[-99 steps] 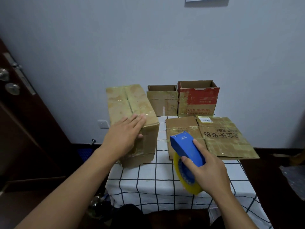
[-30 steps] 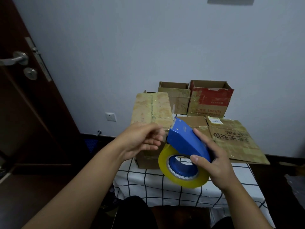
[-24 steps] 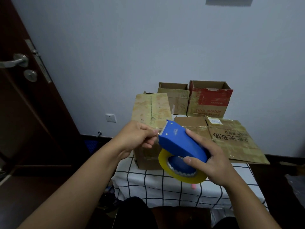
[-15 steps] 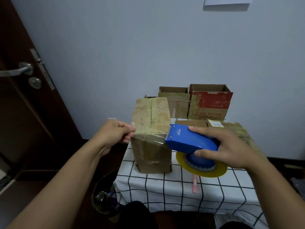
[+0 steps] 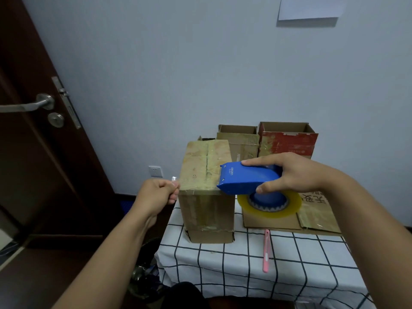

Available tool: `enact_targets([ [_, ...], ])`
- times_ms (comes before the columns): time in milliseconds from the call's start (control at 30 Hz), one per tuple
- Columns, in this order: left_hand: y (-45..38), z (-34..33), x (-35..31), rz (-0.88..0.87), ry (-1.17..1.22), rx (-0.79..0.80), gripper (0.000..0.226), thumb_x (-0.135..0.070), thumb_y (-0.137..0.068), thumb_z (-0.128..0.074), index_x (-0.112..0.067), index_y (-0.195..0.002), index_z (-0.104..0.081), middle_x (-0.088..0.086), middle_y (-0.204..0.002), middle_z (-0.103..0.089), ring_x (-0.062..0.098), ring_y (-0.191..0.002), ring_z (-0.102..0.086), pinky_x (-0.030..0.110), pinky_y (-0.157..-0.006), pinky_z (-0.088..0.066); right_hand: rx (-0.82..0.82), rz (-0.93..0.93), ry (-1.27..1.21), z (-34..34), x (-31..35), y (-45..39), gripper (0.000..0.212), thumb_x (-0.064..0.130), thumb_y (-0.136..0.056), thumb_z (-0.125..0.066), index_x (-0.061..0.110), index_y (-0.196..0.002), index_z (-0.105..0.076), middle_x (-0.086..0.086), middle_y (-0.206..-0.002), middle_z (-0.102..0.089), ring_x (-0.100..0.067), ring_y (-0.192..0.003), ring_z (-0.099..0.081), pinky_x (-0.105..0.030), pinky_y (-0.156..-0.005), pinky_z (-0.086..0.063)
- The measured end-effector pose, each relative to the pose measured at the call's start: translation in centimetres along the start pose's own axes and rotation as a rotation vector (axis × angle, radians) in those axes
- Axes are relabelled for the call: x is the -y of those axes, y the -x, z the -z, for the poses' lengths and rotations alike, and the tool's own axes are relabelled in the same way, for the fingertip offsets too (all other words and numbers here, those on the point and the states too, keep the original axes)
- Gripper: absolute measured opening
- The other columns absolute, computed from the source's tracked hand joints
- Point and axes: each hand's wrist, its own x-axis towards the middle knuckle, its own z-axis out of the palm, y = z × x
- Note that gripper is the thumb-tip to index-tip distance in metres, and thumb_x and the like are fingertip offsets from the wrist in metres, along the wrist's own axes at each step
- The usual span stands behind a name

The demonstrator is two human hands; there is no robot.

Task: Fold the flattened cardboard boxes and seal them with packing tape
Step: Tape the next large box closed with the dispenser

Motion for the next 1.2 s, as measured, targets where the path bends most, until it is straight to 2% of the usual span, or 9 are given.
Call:
enact_targets([
  [100, -0.7, 0.9, -0.4, 0.003, 0.021, -0.043, 0.026, -0.009, -0.098, -0.057, -0.006, -0.074, -0.068, 0.002, -0.061, -0.060, 0.006, -0.049, -0.049, 0.015, -0.050, -0.047, 0.010, -0.013, -0.022, 0.3, 0.0, 0.2, 0.062, 0.045, -0.077, -0.079, 0.068, -0.125, -0.048, 0.021, -0.121, -0.057, -0.007, -0.102, -0.060, -0.030, -0.092, -0.051],
  [400, -1.0, 0.0, 0.6, 0.051, 0.010, -0.029, 0.024, -0.013, -0.096, -0.061, -0.005, -0.074, -0.069, 0.001, -0.058, -0.061, 0.007, -0.049, -0.051, 0.018, -0.053, -0.049, 0.061, -0.068, 0.050, 0.7, -0.7, -0.5, 0.062, 0.041, -0.080, -0.078, 0.065, -0.128, -0.046, 0.023, -0.126, -0.052, -0.007, -0.105, -0.057, -0.029, -0.092, -0.050],
  [533, -1.4, 0.2, 1.4, -0.001, -0.066, -0.106, 0.031, -0.024, -0.092, -0.068, -0.007, -0.066, -0.068, 0.002, -0.057, -0.063, 0.013, -0.053, -0.053, 0.034, -0.066, -0.053, 0.084, -0.077, 0.040, 0.6, -0.7, -1.0, 0.062, 0.040, -0.081, -0.077, 0.065, -0.128, -0.045, 0.022, -0.124, -0.050, -0.008, -0.101, -0.057, -0.025, -0.088, -0.049],
  [600, -1.5, 0.2, 1.6, -0.015, -0.095, -0.123, 0.036, -0.024, -0.092, -0.068, -0.009, -0.060, -0.066, 0.001, -0.054, -0.061, 0.014, -0.053, -0.053, 0.036, -0.069, -0.053, 0.090, -0.081, 0.041, 0.5, -0.7, -1.2, 0.061, 0.040, -0.082, -0.076, 0.064, -0.129, -0.045, 0.020, -0.123, -0.051, -0.008, -0.100, -0.057, -0.025, -0.087, -0.050],
  [800, -1.4, -0.3, 1.7, -0.005, -0.098, -0.097, 0.037, -0.021, -0.092, -0.068, -0.007, -0.058, -0.066, -0.001, -0.048, -0.059, 0.012, -0.050, -0.050, 0.028, -0.059, -0.049, 0.104, -0.100, 0.056, 0.6, -1.1, -1.5, 0.062, 0.041, -0.082, -0.076, 0.065, -0.129, -0.045, 0.014, -0.128, -0.051, -0.012, -0.103, -0.058, -0.034, -0.093, -0.052],
  [967, -1.4, -0.6, 1.8, 0.024, -0.068, -0.083, 0.033, -0.019, -0.093, -0.067, 0.005, -0.070, -0.069, 0.004, -0.053, -0.059, 0.012, -0.048, -0.049, 0.028, -0.057, -0.048, 0.112, -0.109, 0.054, 0.3, -1.5, -1.6, 0.061, 0.039, -0.083, -0.075, 0.064, -0.129, -0.044, 0.018, -0.124, -0.051, -0.011, -0.102, -0.058, -0.030, -0.090, -0.051],
  [1100, -1.5, -0.7, 1.8, 0.062, -0.064, -0.064, 0.030, -0.019, -0.092, -0.067, -0.004, -0.066, -0.066, 0.004, -0.054, -0.059, 0.012, -0.047, -0.048, 0.027, -0.055, -0.046, 0.116, -0.115, 0.035, -0.3, -2.2, -1.8, 0.062, 0.039, -0.083, -0.076, 0.065, -0.129, -0.045, 0.025, -0.120, -0.050, -0.007, -0.100, -0.057, -0.022, -0.083, -0.047],
  [1200, -1.3, -0.4, 1.5, 0.112, -0.082, -0.039, 0.020, -0.021, -0.093, -0.064, -0.010, -0.077, -0.064, 0.005, -0.061, -0.061, 0.012, -0.051, -0.049, 0.026, -0.051, -0.046, 0.109, -0.114, 0.001, -0.7, -2.8, -1.7, 0.063, 0.039, -0.081, -0.077, 0.064, -0.130, -0.046, 0.024, -0.122, -0.050, -0.006, -0.101, -0.057, -0.021, -0.084, -0.047],
])
